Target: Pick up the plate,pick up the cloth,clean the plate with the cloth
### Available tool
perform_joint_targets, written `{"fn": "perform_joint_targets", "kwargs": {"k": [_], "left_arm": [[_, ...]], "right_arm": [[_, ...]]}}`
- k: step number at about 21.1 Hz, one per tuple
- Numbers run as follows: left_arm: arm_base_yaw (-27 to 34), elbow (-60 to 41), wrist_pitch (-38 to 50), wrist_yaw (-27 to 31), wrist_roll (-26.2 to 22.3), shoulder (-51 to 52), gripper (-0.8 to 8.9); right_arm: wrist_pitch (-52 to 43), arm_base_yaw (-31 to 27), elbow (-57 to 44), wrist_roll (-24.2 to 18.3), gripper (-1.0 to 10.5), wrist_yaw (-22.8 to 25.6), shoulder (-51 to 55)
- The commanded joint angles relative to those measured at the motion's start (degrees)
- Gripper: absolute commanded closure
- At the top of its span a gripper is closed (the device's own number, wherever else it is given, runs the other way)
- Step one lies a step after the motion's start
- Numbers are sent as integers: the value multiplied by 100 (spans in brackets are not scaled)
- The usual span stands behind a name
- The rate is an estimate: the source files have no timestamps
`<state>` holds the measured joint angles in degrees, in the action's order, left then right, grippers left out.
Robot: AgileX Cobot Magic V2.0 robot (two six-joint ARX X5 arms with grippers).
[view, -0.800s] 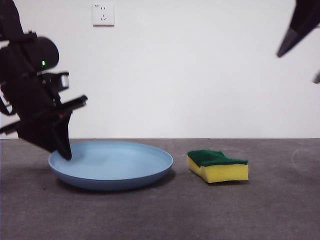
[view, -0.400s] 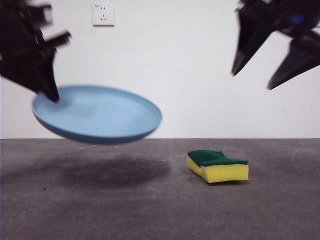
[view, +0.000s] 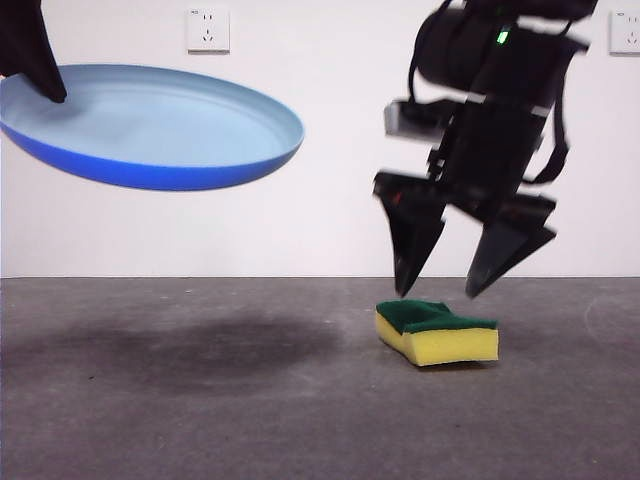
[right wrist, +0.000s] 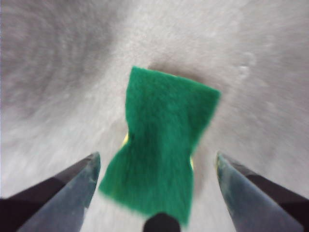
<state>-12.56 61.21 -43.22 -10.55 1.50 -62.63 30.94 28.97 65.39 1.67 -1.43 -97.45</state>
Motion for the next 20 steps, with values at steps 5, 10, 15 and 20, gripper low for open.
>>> {"fn": "perform_joint_targets", "kwargs": {"k": [5, 10, 15, 20], "left_arm": [[-22, 0, -31, 0, -24, -17, 821], [-22, -2, 33, 236, -26, -24, 821], [-22, -2, 201, 748, -28, -459, 821], [-186, -2, 356, 723, -22, -1436, 821]], "right_arm": [[-286, 9, 4, -31, 671, 28, -699], [-334, 9, 4, -162, 959, 37, -756], [-275, 111, 4, -70, 959, 31, -417], [-208, 365, 4, 254, 959, -15, 516]]}}
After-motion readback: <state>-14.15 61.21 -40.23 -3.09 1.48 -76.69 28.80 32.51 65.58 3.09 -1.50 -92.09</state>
